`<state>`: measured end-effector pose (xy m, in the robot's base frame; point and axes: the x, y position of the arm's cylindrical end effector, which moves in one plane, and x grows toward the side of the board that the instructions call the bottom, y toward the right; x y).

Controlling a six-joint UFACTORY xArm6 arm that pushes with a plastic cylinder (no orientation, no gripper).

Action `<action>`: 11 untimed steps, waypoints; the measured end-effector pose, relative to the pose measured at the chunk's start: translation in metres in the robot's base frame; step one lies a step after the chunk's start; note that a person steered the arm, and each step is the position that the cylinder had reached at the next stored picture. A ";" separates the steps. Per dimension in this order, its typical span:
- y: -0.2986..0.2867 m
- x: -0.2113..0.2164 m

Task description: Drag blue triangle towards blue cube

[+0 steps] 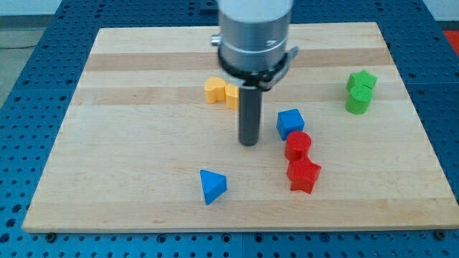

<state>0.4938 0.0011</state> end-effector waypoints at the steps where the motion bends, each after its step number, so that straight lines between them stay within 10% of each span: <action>1: -0.054 0.014; 4: -0.066 0.123; 8: -0.050 0.016; 11: -0.027 0.043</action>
<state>0.5368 -0.0261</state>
